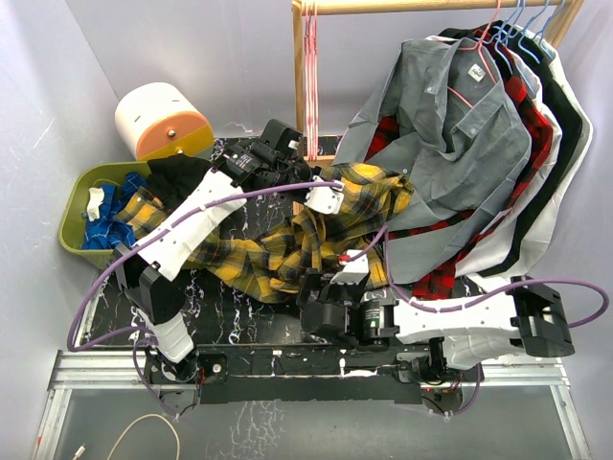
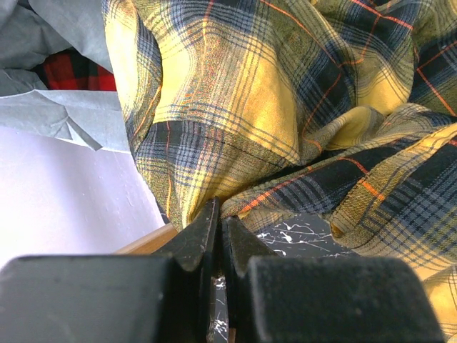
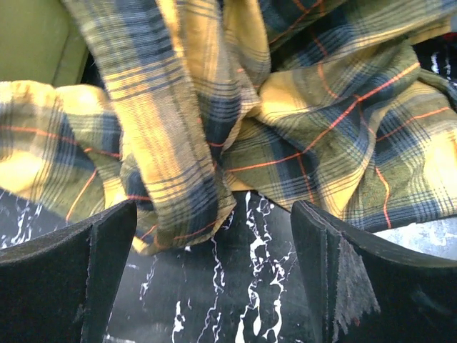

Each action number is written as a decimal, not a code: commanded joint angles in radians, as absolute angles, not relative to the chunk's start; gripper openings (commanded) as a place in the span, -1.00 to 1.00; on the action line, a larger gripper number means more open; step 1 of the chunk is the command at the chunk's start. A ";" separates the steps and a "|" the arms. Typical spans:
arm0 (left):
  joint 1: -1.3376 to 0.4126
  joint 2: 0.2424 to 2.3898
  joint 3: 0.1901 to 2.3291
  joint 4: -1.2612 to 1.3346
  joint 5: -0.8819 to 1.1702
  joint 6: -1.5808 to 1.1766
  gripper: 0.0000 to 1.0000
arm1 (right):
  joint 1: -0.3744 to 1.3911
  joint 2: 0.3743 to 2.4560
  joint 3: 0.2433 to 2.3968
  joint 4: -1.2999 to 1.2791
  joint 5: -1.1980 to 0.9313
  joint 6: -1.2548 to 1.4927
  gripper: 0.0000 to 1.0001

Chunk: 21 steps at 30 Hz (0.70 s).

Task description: Place the shirt on the hanger

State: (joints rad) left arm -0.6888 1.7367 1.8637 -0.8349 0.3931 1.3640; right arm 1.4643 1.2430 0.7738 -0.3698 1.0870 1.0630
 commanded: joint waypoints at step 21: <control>-0.676 1.517 1.987 -1.163 0.507 1.285 -1.00 | 1.417 0.981 0.819 -0.074 1.013 0.566 -0.84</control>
